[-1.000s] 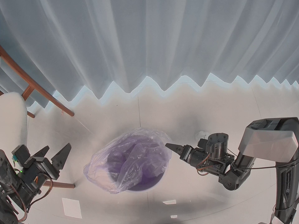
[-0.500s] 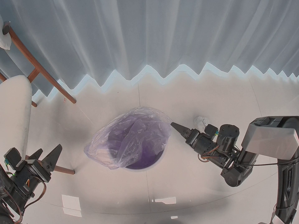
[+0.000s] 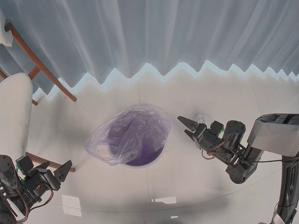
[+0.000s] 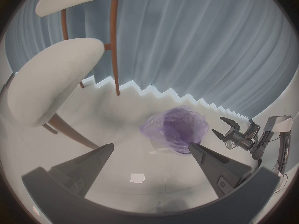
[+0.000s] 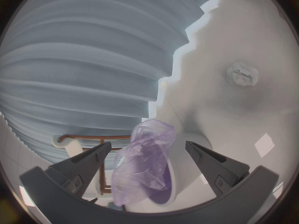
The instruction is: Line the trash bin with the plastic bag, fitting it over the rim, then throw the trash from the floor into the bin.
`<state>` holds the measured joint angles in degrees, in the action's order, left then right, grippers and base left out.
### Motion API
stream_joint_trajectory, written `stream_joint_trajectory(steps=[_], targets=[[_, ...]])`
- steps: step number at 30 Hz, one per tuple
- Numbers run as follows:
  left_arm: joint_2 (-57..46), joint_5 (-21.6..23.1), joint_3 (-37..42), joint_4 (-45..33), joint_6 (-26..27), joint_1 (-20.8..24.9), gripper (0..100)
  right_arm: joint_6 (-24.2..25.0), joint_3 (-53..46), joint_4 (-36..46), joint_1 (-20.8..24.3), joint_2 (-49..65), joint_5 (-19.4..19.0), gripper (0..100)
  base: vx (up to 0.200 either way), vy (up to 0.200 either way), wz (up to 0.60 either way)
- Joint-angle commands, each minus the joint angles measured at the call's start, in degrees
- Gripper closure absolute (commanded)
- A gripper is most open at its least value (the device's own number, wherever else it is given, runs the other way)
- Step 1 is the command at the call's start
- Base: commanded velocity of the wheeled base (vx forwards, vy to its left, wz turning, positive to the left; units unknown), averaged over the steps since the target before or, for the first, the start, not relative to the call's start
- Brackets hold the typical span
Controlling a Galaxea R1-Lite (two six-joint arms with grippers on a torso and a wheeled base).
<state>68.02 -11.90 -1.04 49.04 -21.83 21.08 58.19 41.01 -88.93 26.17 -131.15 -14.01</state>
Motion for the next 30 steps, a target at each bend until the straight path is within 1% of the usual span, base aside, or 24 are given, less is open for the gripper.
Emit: stream_joint_trajectory(steps=[1,2,3,4,5,6,9,10,11,13,14,15,17,23,27,30], targets=[[14.8,2.7,-3.5,12.7,3.7,5.1,0,12.0,-4.8,-0.8,-5.6,8.6,-13.4,0,0.0,0.0,0.0],[19.0,6.1,-7.1,19.0,3.5,6.6,0,16.1,-7.2,-0.9,-8.1,11.0,-20.9,0,0.0,0.0,0.0],[21.2,8.3,-9.3,21.9,3.5,6.6,0,17.2,-7.9,-0.9,-8.9,11.5,-24.3,0,0.0,0.0,0.0],[23.1,10.1,-11.1,23.9,3.5,6.5,0,17.4,-8.3,-1.0,-9.2,11.4,-26.5,0,0.0,0.0,0.0],[24.6,11.8,-12.2,25.6,3.4,6.4,0,17.0,-8.4,-1.0,-9.2,11.0,-27.3,0,0.0,0.0,0.0],[25.8,13.5,-12.9,26.3,3.3,6.5,0,15.9,-8.2,-1.0,-9.3,9.8,-27.2,0,0.0,0.0,0.0],[27.5,16.9,-10.2,26.5,1.3,7.0,0,11.5,-7.4,-1.0,-9.7,5.9,-27.1,0,0.0,0.0,0.0],[27.7,17.2,-10.0,26.6,1.2,7.0,0,11.2,-7.3,-1.0,-9.7,5.7,-27.1,0,0.0,0.0,0.0],[29.4,23.1,-7.6,27.1,0.1,6.5,0,7.4,-6.7,-1.0,-11.0,2.7,-27.0,0,0.0,0.0,0.0],[30.2,28.4,-7.7,27.2,0.3,5.3,0,5.2,-6.2,-1.1,-12.4,0.2,-27.1,0,0.0,0.0,0.0],[30.2,29.1,-7.7,27.2,0.4,4.9,0,5.0,-6.0,-1.1,-12.6,-0.2,-27.1,0,0.0,0.0,0.0],[30.7,31.7,-7.8,28.1,0.7,2.4,0,4.6,-5.0,-1.1,-13.9,-1.9,-27.3,0,0.0,0.0,0.0],[31.0,32.6,-7.8,29.8,1.4,0.9,0,4.7,-3.6,-1.1,-14.7,-3.9,-27.3,0,0.0,0.0,0.0],[33.8,31.9,-7.9,31.6,5.3,0.2,0,5.6,-0.8,-1.1,-14.8,-6.5,-27.3,0,0.0,0.0,0.0],[37.4,29.7,-8.4,34.5,6.1,0.2,0,8.7,0.1,-1.1,-14.8,-6.5,-27.3,0,0.0,0.0,0.0],[41.1,27.5,-9.2,38.6,6.1,0.5,0,9.2,0.4,-1.1,-15.0,-6.6,-27.3,0,0.0,0.0,0.0]])
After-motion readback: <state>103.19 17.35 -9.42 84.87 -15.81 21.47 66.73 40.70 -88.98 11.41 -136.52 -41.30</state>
